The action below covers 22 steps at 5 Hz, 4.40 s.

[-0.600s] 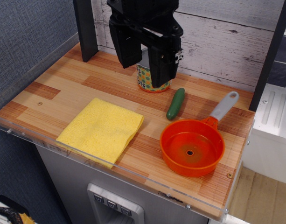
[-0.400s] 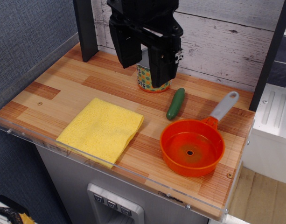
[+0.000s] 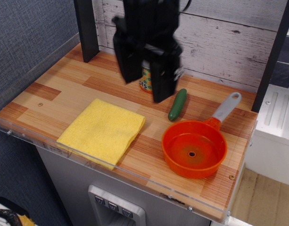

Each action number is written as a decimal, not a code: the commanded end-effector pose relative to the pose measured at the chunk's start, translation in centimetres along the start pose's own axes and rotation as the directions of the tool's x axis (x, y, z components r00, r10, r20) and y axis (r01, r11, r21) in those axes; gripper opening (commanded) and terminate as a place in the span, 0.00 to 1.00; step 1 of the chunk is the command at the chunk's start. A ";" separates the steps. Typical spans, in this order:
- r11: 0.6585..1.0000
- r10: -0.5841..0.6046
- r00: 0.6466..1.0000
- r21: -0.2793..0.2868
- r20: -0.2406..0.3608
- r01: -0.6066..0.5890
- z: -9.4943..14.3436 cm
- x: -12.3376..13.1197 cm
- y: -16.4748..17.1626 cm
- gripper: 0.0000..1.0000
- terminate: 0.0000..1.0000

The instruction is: Place the yellow cloth on the far edge of the table

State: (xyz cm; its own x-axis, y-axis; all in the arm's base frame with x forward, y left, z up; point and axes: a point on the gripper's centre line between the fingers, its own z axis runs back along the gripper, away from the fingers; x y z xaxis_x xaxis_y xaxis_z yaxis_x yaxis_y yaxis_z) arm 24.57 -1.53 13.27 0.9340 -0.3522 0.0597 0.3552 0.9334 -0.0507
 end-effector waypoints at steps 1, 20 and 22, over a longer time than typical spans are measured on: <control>1.000 0.026 0.999 -0.002 -0.022 -0.026 -3.7 -1.0 3.4 1.00 0.00; 0.968 0.128 0.992 0.217 0.002 -0.125 -6.7 -1.9 23.5 1.00 0.00; 0.960 0.115 0.991 0.248 0.066 -0.128 -4.5 -1.5 23.5 1.00 0.00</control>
State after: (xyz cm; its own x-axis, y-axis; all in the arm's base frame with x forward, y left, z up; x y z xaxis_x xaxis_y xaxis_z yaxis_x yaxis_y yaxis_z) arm 31.73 20.07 5.43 0.9690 -0.2337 0.0806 0.2197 0.9635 0.1527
